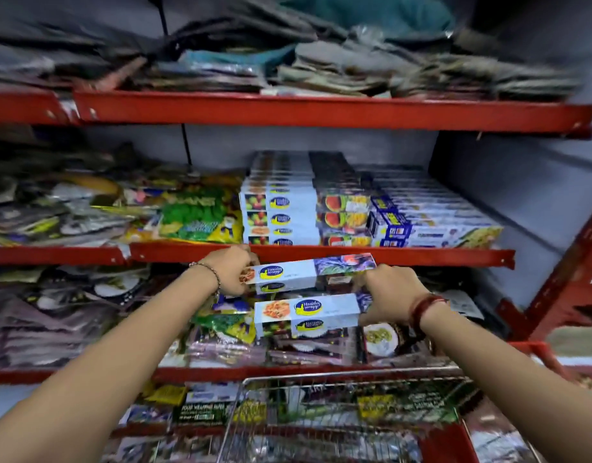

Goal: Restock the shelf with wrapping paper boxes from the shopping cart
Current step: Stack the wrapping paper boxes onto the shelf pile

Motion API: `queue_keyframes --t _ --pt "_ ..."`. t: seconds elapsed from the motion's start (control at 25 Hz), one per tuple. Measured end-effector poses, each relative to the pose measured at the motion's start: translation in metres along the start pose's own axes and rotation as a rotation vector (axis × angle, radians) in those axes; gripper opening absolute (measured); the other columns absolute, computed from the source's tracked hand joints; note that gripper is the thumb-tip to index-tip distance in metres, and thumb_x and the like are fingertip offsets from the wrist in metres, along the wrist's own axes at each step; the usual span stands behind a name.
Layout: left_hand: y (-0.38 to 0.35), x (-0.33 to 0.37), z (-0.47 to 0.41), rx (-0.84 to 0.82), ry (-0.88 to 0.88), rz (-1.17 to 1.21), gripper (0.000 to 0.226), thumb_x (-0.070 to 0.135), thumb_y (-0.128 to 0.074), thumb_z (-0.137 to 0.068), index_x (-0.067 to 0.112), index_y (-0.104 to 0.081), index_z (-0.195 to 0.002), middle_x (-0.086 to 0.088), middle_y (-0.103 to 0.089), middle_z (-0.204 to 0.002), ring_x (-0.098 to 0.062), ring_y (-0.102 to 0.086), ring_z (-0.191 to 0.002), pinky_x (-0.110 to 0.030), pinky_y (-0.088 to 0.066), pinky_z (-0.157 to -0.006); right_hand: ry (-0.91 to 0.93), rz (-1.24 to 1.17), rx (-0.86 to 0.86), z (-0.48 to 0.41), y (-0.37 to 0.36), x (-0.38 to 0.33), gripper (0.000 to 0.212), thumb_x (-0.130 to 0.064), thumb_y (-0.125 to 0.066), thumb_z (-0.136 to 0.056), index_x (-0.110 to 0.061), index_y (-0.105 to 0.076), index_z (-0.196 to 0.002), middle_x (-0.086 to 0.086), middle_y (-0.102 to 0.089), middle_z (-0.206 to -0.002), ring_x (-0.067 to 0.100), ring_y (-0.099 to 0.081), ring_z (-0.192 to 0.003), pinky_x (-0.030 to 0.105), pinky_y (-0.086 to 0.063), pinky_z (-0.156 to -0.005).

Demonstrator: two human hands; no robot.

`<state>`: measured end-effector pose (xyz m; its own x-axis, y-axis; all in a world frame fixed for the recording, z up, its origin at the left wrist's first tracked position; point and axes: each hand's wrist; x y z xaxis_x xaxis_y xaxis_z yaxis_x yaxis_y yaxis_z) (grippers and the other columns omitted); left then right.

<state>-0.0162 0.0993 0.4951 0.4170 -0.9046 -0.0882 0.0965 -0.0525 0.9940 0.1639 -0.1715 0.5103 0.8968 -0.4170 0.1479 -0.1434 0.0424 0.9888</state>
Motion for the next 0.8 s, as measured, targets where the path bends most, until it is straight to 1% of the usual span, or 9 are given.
queue_keyframes --t 0.12,0.2,0.32,0.4,0.48,0.6,0.68,0.8 --pt "0.033 -0.011 -0.026 0.063 0.012 0.003 0.066 0.029 -0.075 -0.077 0.021 -0.052 -0.138 -0.007 -0.051 -0.132 -0.027 -0.061 -0.113 -0.039 -0.058 -0.088 -0.015 0.006 0.045 -0.019 0.022 0.004 0.057 -0.061 -0.078 -0.057 -0.034 -0.069 -0.106 -0.009 -0.072 -0.102 0.019 -0.066 -0.097 0.032 -0.051 -0.074" --pt "0.049 -0.013 -0.045 0.106 0.016 0.004 0.065 0.025 -0.073 -0.08 0.017 -0.05 -0.14 -0.009 -0.048 -0.14 -0.028 -0.058 -0.121 -0.037 -0.055 -0.094 -0.021 0.007 0.064 -0.029 0.028 0.005 0.055 -0.061 -0.077 -0.057 -0.034 -0.069 -0.105 -0.011 -0.072 -0.1 0.017 -0.066 -0.096 0.031 -0.052 -0.074" --pt "0.053 -0.016 -0.074 0.123 0.029 0.043 0.06 0.024 -0.071 -0.084 0.014 -0.05 -0.139 -0.014 -0.046 -0.141 -0.03 -0.055 -0.125 -0.038 -0.051 -0.102 -0.02 0.014 0.061 -0.04 0.026 0.006 0.054 -0.06 -0.078 -0.059 -0.034 -0.07 -0.106 -0.012 -0.072 -0.102 0.015 -0.066 -0.098 0.029 -0.049 -0.072" --pt "0.046 -0.021 -0.088 0.146 0.046 0.123 0.058 0.019 -0.07 -0.086 0.016 -0.049 -0.139 -0.012 -0.046 -0.142 -0.03 -0.053 -0.128 -0.037 -0.048 -0.105 -0.02 0.014 0.052 -0.044 0.024 0.005 0.055 -0.06 -0.078 -0.059 -0.033 -0.07 -0.107 -0.012 -0.073 -0.103 0.014 -0.066 -0.098 0.029 -0.051 -0.075" --pt "0.04 -0.027 -0.095 0.226 0.046 0.194 0.046 0.016 -0.069 -0.086 0.019 -0.055 -0.13 -0.01 -0.053 -0.137 -0.031 -0.057 -0.124 -0.041 -0.051 -0.102 -0.024 0.004 0.047 -0.048 0.022 0.005 0.056 -0.059 -0.077 -0.06 -0.033 -0.07 -0.109 -0.012 -0.072 -0.105 0.014 -0.066 -0.1 0.03 -0.053 -0.078" --pt "0.035 -0.032 -0.098 0.333 0.076 0.225 0.033 0.014 -0.07 -0.086 0.021 -0.067 -0.118 -0.007 -0.061 -0.13 -0.03 -0.064 -0.113 -0.043 -0.055 -0.095 -0.023 0.0 0.042 -0.053 0.019 0.005 0.056 -0.059 -0.077 -0.061 -0.033 -0.069 -0.111 -0.013 -0.072 -0.106 0.014 -0.065 -0.1 0.03 -0.052 -0.077" --pt "0.034 -0.032 -0.099 0.358 0.095 0.227 0.031 0.014 -0.07 -0.086 0.022 -0.069 -0.116 -0.006 -0.061 -0.129 -0.03 -0.065 -0.111 -0.043 -0.057 -0.093 -0.027 -0.005 0.042 -0.056 0.018 0.005 0.057 -0.06 -0.078 -0.061 -0.033 -0.069 -0.111 -0.013 -0.072 -0.106 0.014 -0.066 -0.099 0.03 -0.053 -0.077" --pt "0.032 -0.033 -0.098 0.369 0.099 0.209 0.032 0.013 -0.071 -0.086 0.021 -0.069 -0.117 -0.006 -0.061 -0.13 -0.03 -0.066 -0.11 -0.042 -0.057 -0.092 -0.032 -0.009 0.04 -0.063 0.018 0.004 0.059 -0.061 -0.078 -0.06 -0.033 -0.069 -0.11 -0.012 -0.072 -0.105 0.015 -0.065 -0.099 0.031 -0.054 -0.077"
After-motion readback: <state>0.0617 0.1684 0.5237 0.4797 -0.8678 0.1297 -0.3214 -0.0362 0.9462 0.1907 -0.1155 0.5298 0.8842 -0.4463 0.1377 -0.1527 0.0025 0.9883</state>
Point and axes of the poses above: each hand's wrist, its own z-axis away from the middle knuckle, its own y-axis out of the back of the hand, x = y × z
